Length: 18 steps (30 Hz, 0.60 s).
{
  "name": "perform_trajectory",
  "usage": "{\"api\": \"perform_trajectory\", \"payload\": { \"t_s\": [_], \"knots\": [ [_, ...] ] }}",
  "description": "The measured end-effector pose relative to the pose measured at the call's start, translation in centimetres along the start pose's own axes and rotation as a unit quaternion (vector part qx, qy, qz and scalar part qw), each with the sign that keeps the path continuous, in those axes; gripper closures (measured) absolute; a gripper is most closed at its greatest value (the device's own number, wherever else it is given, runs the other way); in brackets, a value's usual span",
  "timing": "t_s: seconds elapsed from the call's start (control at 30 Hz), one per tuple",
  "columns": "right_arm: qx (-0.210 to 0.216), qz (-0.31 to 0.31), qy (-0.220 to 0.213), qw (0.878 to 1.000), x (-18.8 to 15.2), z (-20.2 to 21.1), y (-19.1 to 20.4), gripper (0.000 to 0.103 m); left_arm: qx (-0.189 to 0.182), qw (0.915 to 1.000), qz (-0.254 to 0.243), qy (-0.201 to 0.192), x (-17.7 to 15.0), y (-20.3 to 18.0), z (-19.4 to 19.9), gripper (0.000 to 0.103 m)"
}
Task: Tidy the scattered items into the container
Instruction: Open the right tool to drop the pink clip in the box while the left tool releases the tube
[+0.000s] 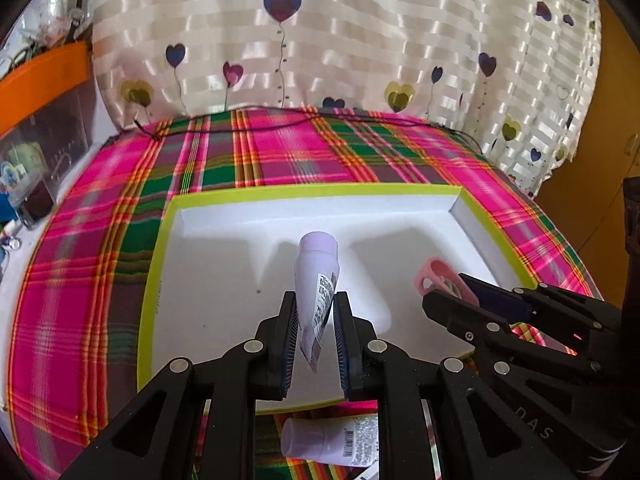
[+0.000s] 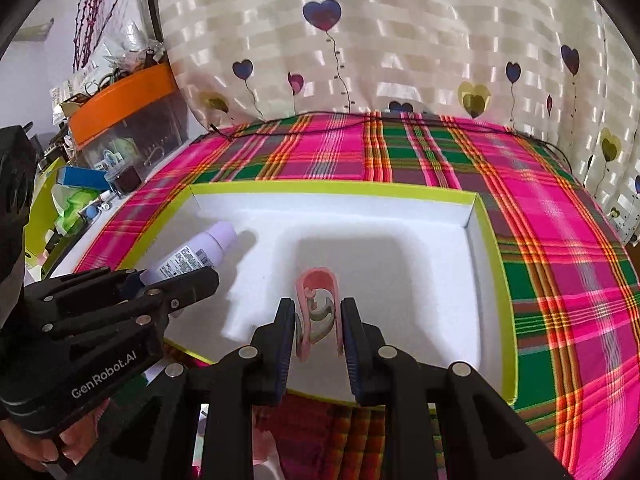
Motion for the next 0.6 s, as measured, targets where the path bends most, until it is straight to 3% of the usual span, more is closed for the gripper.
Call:
{"api": "perform_trajectory", "payload": {
  "t_s": [0.6],
  "knots": [
    [-0.016,-0.002,0.007,1.000,-0.6,0.5,-0.3,0.079,0.003,0.9993,0.032,0.019,-1.1,1.7,0.1,0.083]
  ]
}}
Point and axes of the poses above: each gripper's, at about its wrist camera, not at the fingertips, and z roughly against the way its jaws point, y to its left, x to its top, the point moved 6 cm from there along -z, roughly the way its jaws point, and after that the axes turned 1 degree about z, right-handed, at the moved point
